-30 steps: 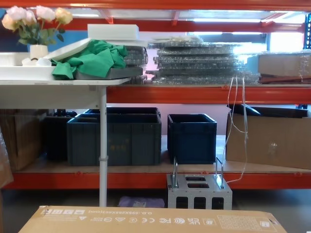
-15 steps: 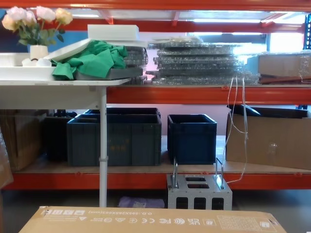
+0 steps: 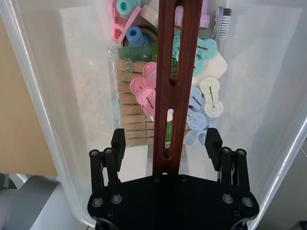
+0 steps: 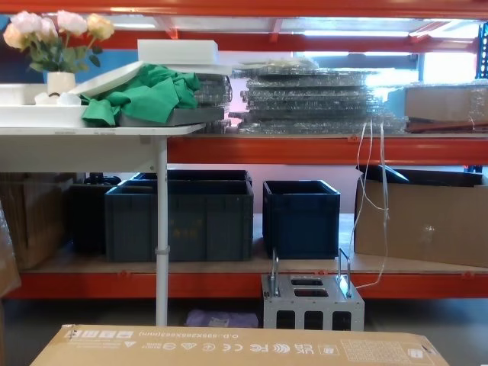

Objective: Use one hand to grasp the basket and place it at the designated location.

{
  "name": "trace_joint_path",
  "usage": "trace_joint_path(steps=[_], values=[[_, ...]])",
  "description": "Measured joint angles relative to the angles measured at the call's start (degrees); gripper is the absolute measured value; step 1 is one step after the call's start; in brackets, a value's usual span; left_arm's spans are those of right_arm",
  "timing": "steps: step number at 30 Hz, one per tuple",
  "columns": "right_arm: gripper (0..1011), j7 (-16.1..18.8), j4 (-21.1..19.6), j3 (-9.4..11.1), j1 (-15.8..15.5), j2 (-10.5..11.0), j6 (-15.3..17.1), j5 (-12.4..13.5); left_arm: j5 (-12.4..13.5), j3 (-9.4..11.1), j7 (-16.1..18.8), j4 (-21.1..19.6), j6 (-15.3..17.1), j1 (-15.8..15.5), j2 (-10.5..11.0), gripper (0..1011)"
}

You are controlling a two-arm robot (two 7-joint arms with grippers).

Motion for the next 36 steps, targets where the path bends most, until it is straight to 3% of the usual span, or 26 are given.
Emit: trace_joint_path(steps=[36], values=[[1002,0.0,0.0,0.0,0.0,0.0,0.0,0.0,0.0,0.0,0.0,0.0,0.0,0.0,0.0,0]])
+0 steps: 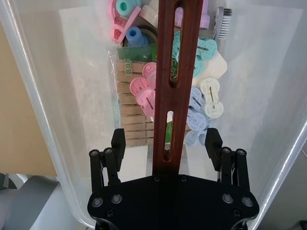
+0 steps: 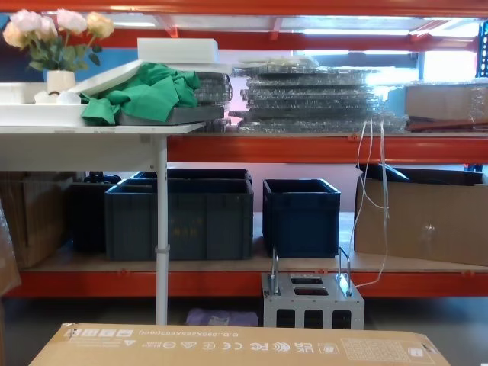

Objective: Use one hand to grasp the basket and place it at the designated location.

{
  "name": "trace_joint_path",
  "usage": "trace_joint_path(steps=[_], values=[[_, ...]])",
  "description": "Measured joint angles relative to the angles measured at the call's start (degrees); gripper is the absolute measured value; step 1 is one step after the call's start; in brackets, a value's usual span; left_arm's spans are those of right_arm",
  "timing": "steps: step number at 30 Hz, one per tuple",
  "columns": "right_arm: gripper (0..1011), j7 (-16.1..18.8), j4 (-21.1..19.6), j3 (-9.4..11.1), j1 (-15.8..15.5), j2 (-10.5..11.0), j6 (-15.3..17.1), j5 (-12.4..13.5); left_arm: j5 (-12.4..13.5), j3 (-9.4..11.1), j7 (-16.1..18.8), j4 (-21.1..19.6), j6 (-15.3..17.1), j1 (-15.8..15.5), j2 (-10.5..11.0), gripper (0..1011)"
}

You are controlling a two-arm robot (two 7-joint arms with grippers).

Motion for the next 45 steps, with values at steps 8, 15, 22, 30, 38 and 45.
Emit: trace_joint_path(steps=[8,15,22,30,38,45], values=[[1001,-0.73,-1.68,0.26,0.35,0.28,0.49,-0.56,0.0,0.0,0.0,0.0,0.0,0.0,0.0,0],[1001,-1.22,-4.25,1.14,0.57,1.66,1.26,-0.59,0.0,0.0,0.0,0.0,0.0,0.0,0.0,0],[1001,-1.45,-6.76,2.18,0.58,3.09,1.98,-0.35,0.0,0.0,0.0,0.01,0.0,0.0,0.0,0],[1001,-1.61,-9.83,3.65,0.58,4.79,2.99,0.12,0.0,0.0,0.0,0.0,0.0,0.0,0.0,0],[1002,-2.2,-13.8,5.93,0.42,7.53,4.73,0.73,0.0,0.0,0.0,-0.01,0.0,0.0,0.0,0],[1001,-2.29,-14.89,7.18,0.07,8.26,5.4,0.75,0.0,0.0,0.0,0.0,0.0,0.0,0.0,0]])
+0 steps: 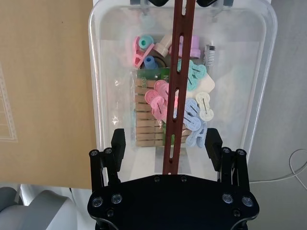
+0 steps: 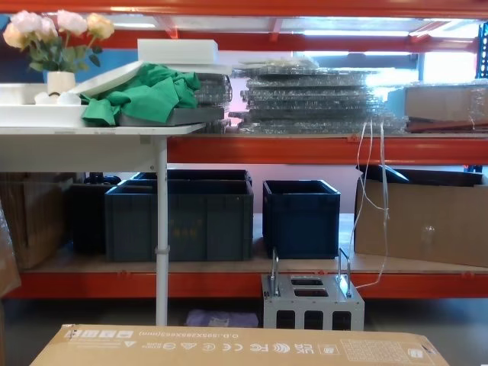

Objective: Use one hand to grasp the basket and place it at the designated location.

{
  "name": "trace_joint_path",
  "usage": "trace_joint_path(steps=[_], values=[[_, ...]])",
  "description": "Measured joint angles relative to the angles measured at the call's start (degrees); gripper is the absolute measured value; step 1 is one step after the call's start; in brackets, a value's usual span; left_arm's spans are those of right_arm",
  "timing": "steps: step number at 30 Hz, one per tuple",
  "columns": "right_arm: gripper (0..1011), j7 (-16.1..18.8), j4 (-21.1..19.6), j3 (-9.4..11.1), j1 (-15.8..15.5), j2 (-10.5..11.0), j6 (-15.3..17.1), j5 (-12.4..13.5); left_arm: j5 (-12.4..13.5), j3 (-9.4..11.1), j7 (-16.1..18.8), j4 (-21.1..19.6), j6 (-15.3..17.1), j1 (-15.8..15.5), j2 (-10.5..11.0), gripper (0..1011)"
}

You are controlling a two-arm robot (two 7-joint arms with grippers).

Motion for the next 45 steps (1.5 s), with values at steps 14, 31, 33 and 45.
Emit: trace_joint_path(steps=[14,31,33,45], values=[[1001,0.21,0.0,0.38,-0.21,0.1,0.26,-0.03,0.0,0.0,0.0,0.0,0.0,0.0,0.0,0],[1001,0.22,0.03,0.22,-0.13,0.03,0.2,-0.03,0.0,0.0,0.0,0.0,0.0,0.0,0.0,0],[1002,0.22,0.03,0.21,-0.12,0.03,0.19,-0.03,0.0,0.0,0.0,0.0,0.0,0.0,0.0,0],[1002,0.21,0.02,0.18,-0.12,0.03,0.15,-0.03,0.0,0.0,0.0,0.0,0.0,0.0,0.0,0]])
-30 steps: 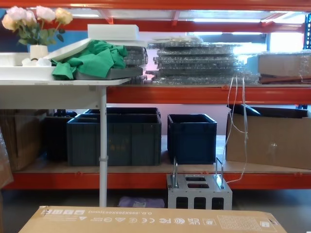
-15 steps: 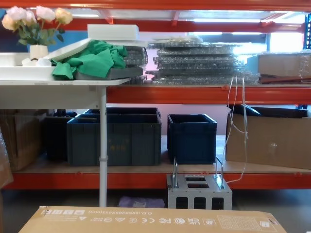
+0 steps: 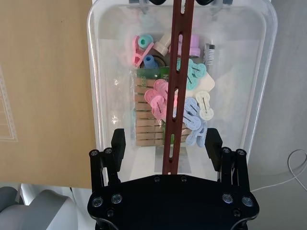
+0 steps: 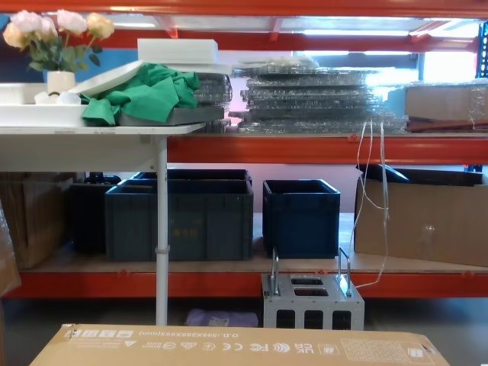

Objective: Use one hand to grasp the basket and place it at the designated location.

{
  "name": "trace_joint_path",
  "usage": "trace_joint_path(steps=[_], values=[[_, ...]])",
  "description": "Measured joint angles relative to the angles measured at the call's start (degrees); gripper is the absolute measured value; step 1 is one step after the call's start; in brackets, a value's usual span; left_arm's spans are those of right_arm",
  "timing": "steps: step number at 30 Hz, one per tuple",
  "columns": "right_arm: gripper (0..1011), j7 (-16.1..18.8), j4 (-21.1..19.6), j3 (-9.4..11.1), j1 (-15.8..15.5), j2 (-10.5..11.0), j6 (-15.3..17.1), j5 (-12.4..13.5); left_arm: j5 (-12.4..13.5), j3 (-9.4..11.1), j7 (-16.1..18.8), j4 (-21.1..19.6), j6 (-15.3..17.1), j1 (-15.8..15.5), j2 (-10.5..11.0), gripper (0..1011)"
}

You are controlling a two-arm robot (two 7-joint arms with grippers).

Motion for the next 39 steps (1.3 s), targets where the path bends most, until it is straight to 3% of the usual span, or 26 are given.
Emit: trace_joint_path(steps=[39], values=[[1002,0.0,0.0,0.01,0.0,0.0,0.0,0.0,0.0,0.0,0.0,0.0,0.0,0.0,0.0,0]])
